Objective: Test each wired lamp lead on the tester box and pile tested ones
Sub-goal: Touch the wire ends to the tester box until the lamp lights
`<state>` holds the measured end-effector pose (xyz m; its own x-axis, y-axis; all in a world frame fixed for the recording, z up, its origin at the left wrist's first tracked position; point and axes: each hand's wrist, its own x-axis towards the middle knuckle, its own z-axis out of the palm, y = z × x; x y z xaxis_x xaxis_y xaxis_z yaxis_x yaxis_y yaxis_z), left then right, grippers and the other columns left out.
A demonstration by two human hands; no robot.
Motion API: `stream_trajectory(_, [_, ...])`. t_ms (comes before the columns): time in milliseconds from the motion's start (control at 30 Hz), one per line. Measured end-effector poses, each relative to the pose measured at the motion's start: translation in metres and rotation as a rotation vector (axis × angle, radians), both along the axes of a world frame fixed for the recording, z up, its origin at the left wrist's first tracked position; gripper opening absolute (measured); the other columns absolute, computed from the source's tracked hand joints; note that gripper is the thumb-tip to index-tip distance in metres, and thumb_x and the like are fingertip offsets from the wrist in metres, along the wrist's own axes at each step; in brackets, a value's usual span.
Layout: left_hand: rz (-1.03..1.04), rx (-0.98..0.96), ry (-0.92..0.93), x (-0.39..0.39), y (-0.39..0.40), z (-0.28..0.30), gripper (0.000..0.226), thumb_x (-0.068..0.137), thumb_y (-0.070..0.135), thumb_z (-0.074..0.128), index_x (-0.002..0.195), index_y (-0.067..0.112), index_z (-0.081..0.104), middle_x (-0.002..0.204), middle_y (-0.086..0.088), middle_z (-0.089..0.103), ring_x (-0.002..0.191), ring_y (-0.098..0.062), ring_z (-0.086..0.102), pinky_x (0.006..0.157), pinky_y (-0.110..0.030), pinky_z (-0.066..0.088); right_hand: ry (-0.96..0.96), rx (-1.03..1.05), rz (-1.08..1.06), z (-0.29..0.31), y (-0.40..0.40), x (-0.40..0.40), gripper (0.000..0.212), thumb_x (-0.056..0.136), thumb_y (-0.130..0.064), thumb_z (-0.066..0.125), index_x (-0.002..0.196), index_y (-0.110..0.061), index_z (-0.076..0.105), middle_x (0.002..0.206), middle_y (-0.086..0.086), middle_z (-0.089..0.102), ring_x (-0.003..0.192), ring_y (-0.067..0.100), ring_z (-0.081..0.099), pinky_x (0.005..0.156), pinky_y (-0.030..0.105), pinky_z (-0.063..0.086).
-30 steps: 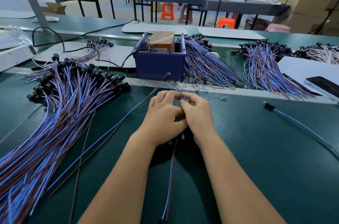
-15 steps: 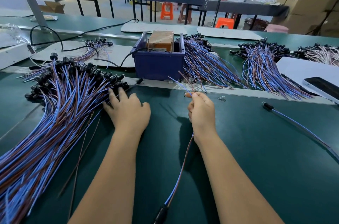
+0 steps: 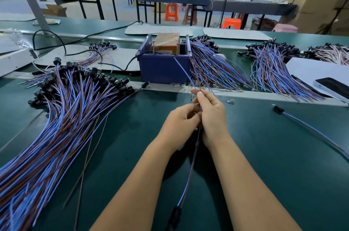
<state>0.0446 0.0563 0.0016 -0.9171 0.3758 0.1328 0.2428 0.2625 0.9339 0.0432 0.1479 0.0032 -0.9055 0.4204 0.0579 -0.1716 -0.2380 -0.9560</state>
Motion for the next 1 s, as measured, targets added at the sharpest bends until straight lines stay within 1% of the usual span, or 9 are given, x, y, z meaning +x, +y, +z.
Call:
stream_trajectory(133, [0.084,0.104,-0.038,-0.006,-0.003,-0.002,0.015,0.095,0.013,0.06,0.087,0.014,0.072,0.084,-0.008,0.075,0.075,-0.017,0.065,0.084,-0.049,0.055,-0.036,-0.019,0.077,0.002,-0.001,0.002,0.026,0.099,-0.013,0.052,0.084,-0.018,0.073,0.08,0.007,0.062,0.072,0.018,0.06,0.062,0.026,0.052])
stream_trajectory(267, [0.135,0.13,-0.037,-0.01,-0.006,-0.005,0.017,0.092,0.014,0.063,0.08,0.018,0.073,0.073,0.002,0.073,0.067,-0.01,0.062,0.073,-0.038,0.054,-0.053,0.048,0.091,-0.001,-0.003,0.002,0.023,0.097,-0.009,0.055,0.083,-0.013,0.072,0.079,0.009,0.071,0.075,0.019,0.067,0.072,0.028,0.057])
stream_trajectory(367, [0.235,0.038,0.043,-0.013,-0.009,-0.007,0.018,0.089,0.017,0.062,0.073,0.023,0.069,0.068,0.007,0.068,0.063,-0.006,0.057,0.065,-0.029,0.047,-0.039,0.12,0.038,-0.003,-0.002,0.002,0.024,0.097,-0.009,0.054,0.08,-0.015,0.071,0.069,-0.001,0.067,0.065,0.009,0.062,0.062,0.019,0.051])
stream_trajectory(533, [0.39,0.081,0.046,-0.018,-0.016,-0.007,0.019,0.094,0.02,0.054,0.077,0.022,0.06,0.067,0.005,0.067,0.063,-0.011,0.059,0.059,-0.028,0.048,-0.042,0.155,-0.044,-0.004,0.001,0.001,0.023,0.103,-0.016,0.045,0.086,-0.017,0.059,0.061,-0.001,0.062,0.051,0.011,0.057,0.051,0.02,0.047])
stream_trajectory(600, [0.438,0.157,0.019,-0.02,-0.019,-0.005,0.019,0.099,0.019,0.048,0.083,0.023,0.056,0.063,0.007,0.065,0.057,-0.006,0.06,0.055,-0.02,0.047,-0.034,0.189,-0.069,-0.005,0.002,0.001,0.021,0.104,-0.02,0.043,0.087,-0.019,0.056,0.05,-0.002,0.05,0.041,0.01,0.044,0.041,0.021,0.038])
stream_trajectory(667, [0.47,0.216,-0.018,-0.022,-0.022,-0.004,0.018,0.1,0.015,0.043,0.089,0.025,0.054,0.061,0.007,0.059,0.051,-0.005,0.056,0.057,-0.026,0.049,-0.03,0.271,-0.079,-0.006,0.003,0.002,0.021,0.103,-0.021,0.043,0.087,-0.021,0.057,0.048,-0.007,0.037,0.042,0.008,0.031,0.041,0.02,0.029])
stream_trajectory(733, [0.507,0.138,0.011,-0.025,-0.029,-0.005,0.019,0.097,0.014,0.042,0.093,0.029,0.053,0.059,0.008,0.055,0.052,-0.012,0.052,0.056,-0.033,0.046,-0.056,0.29,-0.064,-0.007,0.002,0.001,0.022,0.101,-0.016,0.042,0.088,-0.02,0.059,0.047,-0.014,0.033,0.045,0.006,0.029,0.043,0.019,0.026])
stream_trajectory(867, [0.597,-0.066,0.115,-0.027,-0.043,-0.006,0.013,0.096,0.022,0.045,0.097,0.029,0.056,0.062,0.01,0.06,0.057,-0.012,0.05,0.052,-0.03,0.034,-0.124,0.292,-0.037,-0.006,0.001,0.002,0.026,0.092,-0.004,0.038,0.087,-0.018,0.06,0.049,-0.015,0.036,0.044,0.002,0.031,0.045,0.016,0.028])
stream_trajectory(1000, [0.624,-0.095,0.12,-0.027,-0.046,-0.004,0.01,0.099,0.03,0.047,0.097,0.03,0.057,0.074,0.013,0.063,0.066,-0.007,0.056,0.054,-0.027,0.035,-0.054,0.338,-0.038,-0.007,0.0,0.003,0.026,0.099,-0.012,0.042,0.096,-0.026,0.063,0.053,-0.007,0.042,0.048,0.009,0.035,0.047,0.023,0.033])
